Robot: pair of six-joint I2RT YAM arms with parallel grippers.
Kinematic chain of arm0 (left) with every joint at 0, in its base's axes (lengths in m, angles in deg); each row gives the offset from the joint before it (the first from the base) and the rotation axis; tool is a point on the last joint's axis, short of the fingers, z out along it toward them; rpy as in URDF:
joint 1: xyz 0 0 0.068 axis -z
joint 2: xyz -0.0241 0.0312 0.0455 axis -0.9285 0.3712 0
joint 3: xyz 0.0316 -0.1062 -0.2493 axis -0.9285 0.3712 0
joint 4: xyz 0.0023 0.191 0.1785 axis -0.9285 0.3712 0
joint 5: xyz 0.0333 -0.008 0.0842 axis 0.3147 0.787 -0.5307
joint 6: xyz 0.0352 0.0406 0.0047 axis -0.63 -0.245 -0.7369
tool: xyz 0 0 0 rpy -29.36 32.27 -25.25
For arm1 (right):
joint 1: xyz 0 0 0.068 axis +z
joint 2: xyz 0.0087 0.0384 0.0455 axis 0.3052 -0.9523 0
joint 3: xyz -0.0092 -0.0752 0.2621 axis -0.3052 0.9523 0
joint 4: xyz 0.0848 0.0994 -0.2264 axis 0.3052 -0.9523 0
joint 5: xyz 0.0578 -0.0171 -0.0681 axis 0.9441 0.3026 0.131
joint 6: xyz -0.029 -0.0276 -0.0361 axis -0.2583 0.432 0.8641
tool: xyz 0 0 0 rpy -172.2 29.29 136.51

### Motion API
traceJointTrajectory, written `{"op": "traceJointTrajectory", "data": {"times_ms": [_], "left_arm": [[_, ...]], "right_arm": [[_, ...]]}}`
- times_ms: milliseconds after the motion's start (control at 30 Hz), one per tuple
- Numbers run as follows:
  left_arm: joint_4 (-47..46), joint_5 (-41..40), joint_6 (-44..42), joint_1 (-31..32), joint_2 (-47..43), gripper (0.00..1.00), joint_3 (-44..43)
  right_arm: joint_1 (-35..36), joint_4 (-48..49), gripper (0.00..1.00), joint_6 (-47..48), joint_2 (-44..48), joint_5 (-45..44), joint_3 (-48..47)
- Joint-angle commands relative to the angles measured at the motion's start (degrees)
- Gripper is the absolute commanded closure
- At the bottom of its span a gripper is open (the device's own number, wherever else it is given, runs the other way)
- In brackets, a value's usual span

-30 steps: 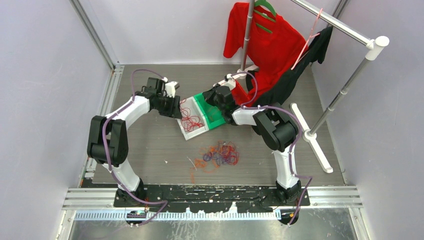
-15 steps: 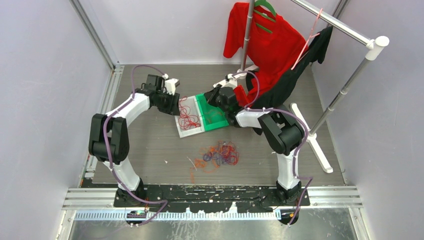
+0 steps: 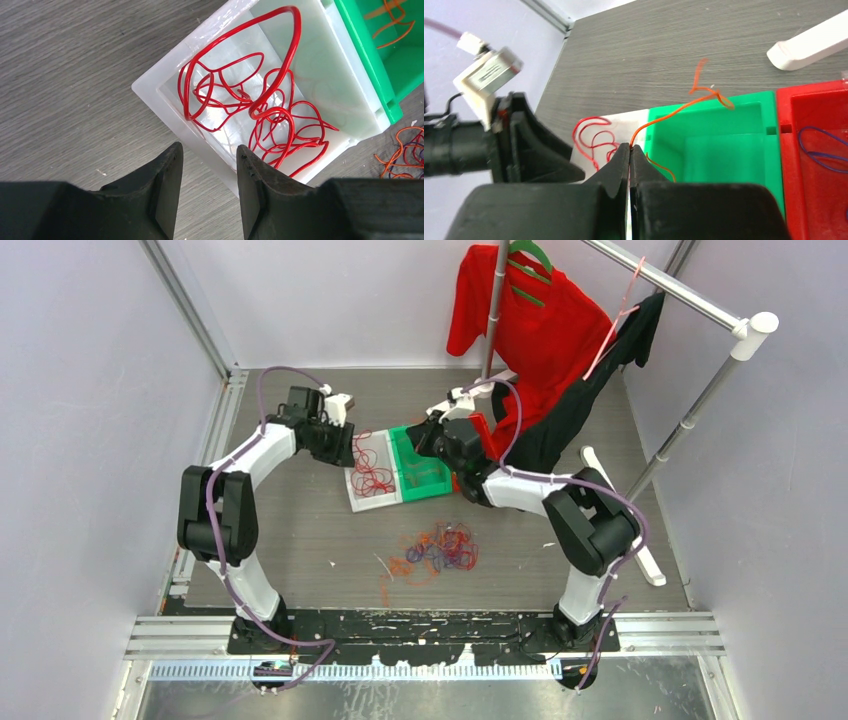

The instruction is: Untangle the cables

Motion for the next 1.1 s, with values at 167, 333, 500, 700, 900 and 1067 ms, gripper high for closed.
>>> {"op": "traceJointTrajectory", "data": {"times_ms": [167,333,500,700,900,1067], "left_arm": [[0.41,-1.68,-0.47,-1.26,0.79,0.57,-1.98],[0.28,-1.42,-0.37,-1.32,0.65,0.57,-1.63],[0.35,-1.09,-0.19,-1.26,0.47,0.57,-1.53],[0.54,-0.35,-0.49,-1.32,0.08,0.57,-1.32],[0.92,-0.30,-2.51,-1.32,-0.26,0.58,-1.63],[1.50,-0.37,-4.85,-1.50,-0.07,0.61,-2.34]], "right_arm": [[3.24,-2.39,0.99,8.82,12.03,1.06,4.00],[3.74,-4.14,0.99,9.37,14.20,0.77,7.08],[3.76,-6.46,0.99,9.22,12.99,-1.14,7.76],[3.57,-13.47,0.99,12.68,8.77,-3.28,3.19],[2.02,-21.88,0.99,16.31,1.54,-2.15,-4.77],[1.34,-24.78,0.99,19.30,-2.97,-1.26,-10.54]]}}
